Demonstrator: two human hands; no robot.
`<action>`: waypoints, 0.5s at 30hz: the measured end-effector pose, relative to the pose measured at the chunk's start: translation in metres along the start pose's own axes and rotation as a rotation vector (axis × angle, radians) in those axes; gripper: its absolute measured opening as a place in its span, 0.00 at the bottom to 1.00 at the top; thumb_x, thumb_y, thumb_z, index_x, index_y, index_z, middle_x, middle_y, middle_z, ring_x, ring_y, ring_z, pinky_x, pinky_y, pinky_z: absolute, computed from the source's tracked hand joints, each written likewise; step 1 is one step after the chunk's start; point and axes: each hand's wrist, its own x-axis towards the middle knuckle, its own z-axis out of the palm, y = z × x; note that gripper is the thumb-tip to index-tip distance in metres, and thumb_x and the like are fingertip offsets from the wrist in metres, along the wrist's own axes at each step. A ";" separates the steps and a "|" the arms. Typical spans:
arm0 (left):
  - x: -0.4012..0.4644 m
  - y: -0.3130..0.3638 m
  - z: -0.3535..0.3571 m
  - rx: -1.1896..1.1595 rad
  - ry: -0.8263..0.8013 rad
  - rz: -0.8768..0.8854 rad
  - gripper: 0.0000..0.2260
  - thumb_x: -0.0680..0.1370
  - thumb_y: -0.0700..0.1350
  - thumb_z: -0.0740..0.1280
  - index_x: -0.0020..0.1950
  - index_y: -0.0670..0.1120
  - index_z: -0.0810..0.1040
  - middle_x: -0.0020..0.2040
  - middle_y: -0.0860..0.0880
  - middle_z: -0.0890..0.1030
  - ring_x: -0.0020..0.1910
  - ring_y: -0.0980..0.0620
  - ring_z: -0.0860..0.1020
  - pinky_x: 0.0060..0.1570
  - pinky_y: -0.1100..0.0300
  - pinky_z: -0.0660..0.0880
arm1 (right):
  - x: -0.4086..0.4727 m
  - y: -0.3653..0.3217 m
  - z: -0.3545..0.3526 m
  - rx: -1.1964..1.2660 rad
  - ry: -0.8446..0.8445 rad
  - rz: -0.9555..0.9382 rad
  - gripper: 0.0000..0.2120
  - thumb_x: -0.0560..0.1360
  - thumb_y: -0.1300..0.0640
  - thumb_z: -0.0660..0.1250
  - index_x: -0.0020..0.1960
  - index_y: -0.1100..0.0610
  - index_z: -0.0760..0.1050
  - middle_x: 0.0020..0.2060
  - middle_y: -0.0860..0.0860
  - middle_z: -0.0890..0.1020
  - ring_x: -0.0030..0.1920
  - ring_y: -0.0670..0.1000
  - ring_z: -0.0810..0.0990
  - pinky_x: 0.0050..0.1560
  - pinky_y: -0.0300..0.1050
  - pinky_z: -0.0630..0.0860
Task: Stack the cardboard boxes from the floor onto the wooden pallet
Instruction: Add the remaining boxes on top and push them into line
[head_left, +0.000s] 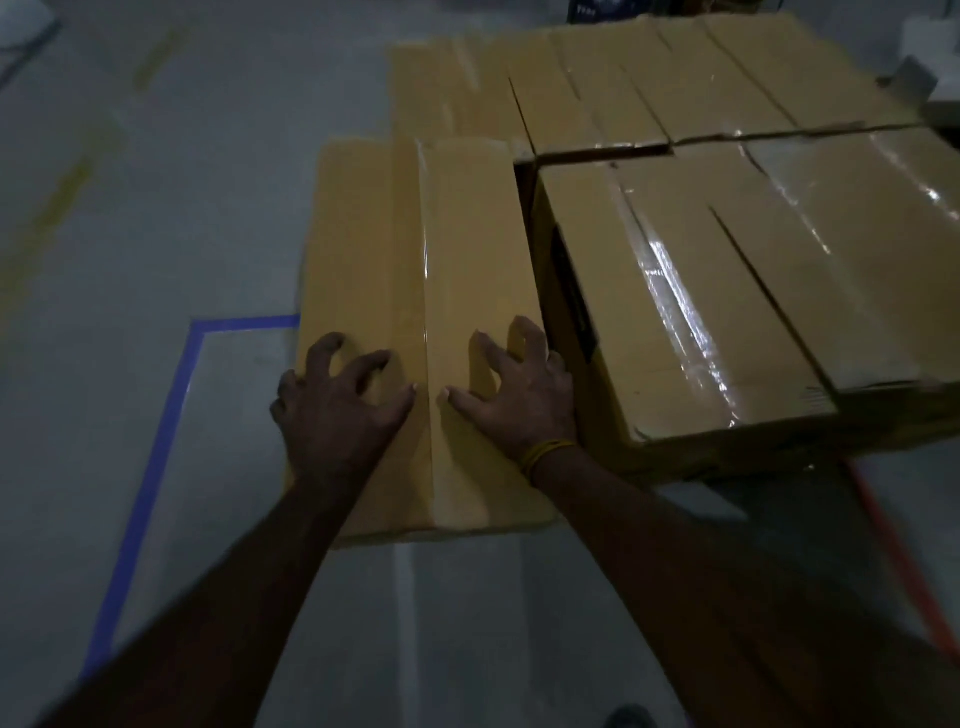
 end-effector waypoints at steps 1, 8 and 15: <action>-0.003 0.005 0.012 -0.013 -0.002 -0.007 0.26 0.70 0.69 0.70 0.65 0.60 0.78 0.74 0.51 0.66 0.68 0.36 0.67 0.64 0.38 0.65 | 0.002 0.012 0.004 -0.004 -0.006 -0.007 0.39 0.71 0.28 0.64 0.77 0.42 0.62 0.78 0.51 0.51 0.72 0.64 0.62 0.70 0.60 0.65; -0.014 0.007 0.096 -0.056 -0.043 -0.061 0.25 0.71 0.68 0.69 0.64 0.61 0.79 0.74 0.51 0.66 0.68 0.36 0.68 0.65 0.39 0.64 | 0.023 0.071 0.057 -0.040 -0.064 -0.006 0.38 0.72 0.29 0.65 0.77 0.42 0.62 0.78 0.52 0.51 0.72 0.66 0.61 0.71 0.59 0.63; -0.005 -0.016 0.173 -0.099 -0.054 -0.089 0.26 0.70 0.69 0.69 0.64 0.60 0.79 0.73 0.52 0.67 0.67 0.38 0.69 0.66 0.40 0.65 | 0.052 0.103 0.119 -0.033 -0.089 -0.005 0.37 0.72 0.31 0.67 0.77 0.42 0.63 0.79 0.52 0.51 0.72 0.65 0.61 0.71 0.58 0.61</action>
